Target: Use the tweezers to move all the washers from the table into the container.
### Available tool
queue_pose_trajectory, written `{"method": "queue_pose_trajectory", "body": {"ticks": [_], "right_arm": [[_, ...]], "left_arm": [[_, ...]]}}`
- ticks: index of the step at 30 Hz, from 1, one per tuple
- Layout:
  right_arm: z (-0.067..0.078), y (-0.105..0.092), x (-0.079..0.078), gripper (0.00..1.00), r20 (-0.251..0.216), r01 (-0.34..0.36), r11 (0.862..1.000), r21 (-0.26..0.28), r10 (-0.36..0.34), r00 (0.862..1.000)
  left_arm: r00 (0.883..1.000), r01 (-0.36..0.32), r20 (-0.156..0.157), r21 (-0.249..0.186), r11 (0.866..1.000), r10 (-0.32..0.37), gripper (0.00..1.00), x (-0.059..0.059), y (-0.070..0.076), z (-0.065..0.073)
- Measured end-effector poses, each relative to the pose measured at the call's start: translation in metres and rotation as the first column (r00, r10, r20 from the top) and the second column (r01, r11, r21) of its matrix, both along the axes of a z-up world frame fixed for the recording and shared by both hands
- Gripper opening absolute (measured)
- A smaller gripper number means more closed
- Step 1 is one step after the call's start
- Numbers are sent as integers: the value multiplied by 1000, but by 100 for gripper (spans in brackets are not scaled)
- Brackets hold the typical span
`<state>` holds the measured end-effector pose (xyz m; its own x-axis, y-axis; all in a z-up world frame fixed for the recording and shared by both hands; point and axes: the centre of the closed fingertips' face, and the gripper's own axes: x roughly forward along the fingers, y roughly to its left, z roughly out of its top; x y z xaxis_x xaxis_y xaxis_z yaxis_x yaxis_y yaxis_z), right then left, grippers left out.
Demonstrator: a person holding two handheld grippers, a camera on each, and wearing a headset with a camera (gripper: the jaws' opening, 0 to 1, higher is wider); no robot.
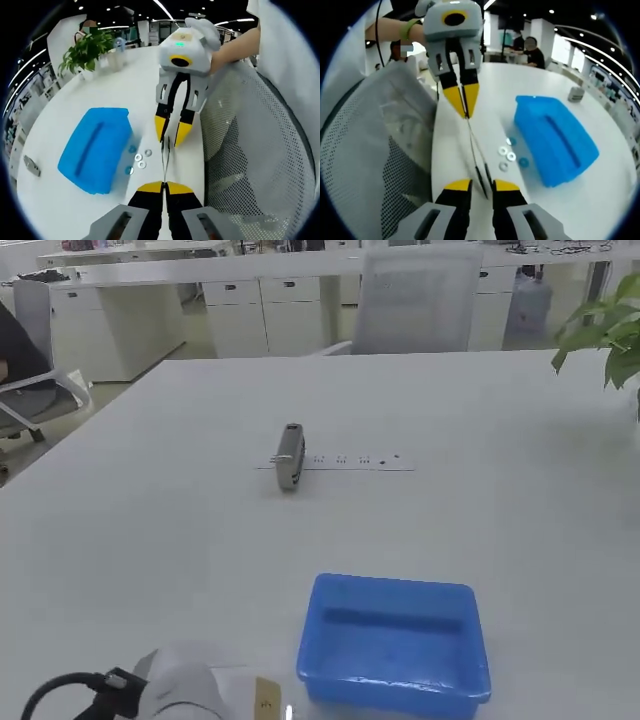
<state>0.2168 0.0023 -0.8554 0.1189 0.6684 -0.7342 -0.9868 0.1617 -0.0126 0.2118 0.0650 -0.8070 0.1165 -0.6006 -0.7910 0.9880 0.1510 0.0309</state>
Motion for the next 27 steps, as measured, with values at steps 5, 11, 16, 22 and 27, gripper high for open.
{"method": "queue_pose_trajectory", "body": {"ticks": [5,11,16,22,27], "right_arm": [[5,6,-2,11,4,-13,1000,26,13,1000],[21,22,0,12,-20,-2,992,123,5,1000],[23,29,-3,10,-20,-30,990,138,33,999],[23,28,-2,6,-6,-44,989,142,45,999],[30,27,14,7,8,8,985,171,-10,1000]], "left_arm": [[999,32,28,-14,999,-32,0,-2,-9,27],[996,85,38,-15,996,-84,0,-6,-27,46],[992,115,44,-4,993,-115,0,-5,-40,53],[989,142,39,10,990,-143,0,-3,-48,55],[989,136,57,20,991,-137,0,8,-49,61]]}}
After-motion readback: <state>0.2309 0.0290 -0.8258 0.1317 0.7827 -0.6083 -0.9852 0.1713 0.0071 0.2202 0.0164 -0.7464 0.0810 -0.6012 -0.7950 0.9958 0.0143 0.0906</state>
